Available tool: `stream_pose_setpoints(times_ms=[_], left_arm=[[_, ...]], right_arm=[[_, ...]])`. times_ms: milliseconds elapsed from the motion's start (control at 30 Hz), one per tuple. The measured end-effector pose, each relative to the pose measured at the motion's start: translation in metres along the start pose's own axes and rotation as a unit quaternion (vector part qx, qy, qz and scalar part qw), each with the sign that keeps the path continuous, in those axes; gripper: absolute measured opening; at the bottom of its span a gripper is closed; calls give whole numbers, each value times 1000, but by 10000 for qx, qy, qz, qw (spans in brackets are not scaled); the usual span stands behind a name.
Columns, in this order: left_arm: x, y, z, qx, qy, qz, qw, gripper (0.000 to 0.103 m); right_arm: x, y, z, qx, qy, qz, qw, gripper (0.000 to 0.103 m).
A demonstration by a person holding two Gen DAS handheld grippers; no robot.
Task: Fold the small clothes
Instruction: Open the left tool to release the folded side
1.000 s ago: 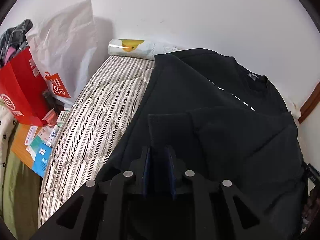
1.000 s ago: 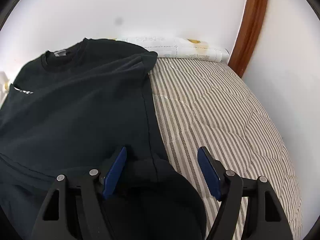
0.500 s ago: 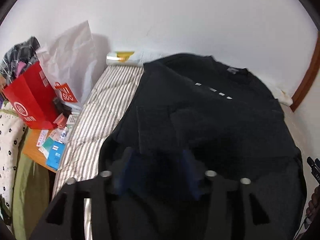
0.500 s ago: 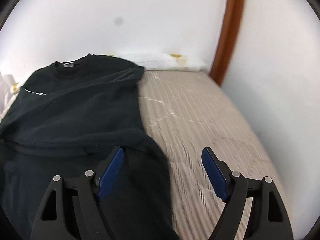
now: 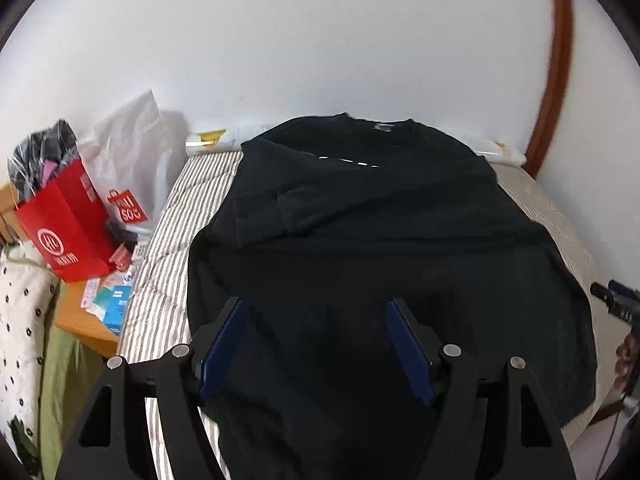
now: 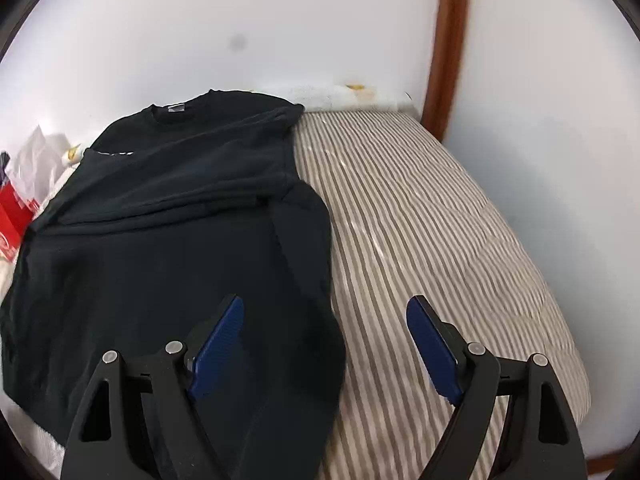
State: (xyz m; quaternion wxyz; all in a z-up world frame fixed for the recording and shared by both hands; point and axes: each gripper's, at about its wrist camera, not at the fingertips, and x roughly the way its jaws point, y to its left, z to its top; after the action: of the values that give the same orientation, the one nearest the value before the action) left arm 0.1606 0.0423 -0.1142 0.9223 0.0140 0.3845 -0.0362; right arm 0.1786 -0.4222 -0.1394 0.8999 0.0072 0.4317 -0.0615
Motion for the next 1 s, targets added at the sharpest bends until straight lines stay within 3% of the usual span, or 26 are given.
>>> stream_pose_setpoints(times_ms=[300,533,767,1000], left_arm=[[-32,9,-49,-197,93,345,9992,70],[-40,22,-78,-332,276,459,9980,70],[-28,42,-98,-725,383,177,9965,70],[7,60,-98,-1133,648,45,9914,69]], right_arm=[[-26,1,-41,-214,69,-153,9996,81],[-35,-1,-68,-61,174,270,9995,75],[-25,-3,-94,60,309,436,9986,72],[-9,0,-90,176,379,750,9963,62]])
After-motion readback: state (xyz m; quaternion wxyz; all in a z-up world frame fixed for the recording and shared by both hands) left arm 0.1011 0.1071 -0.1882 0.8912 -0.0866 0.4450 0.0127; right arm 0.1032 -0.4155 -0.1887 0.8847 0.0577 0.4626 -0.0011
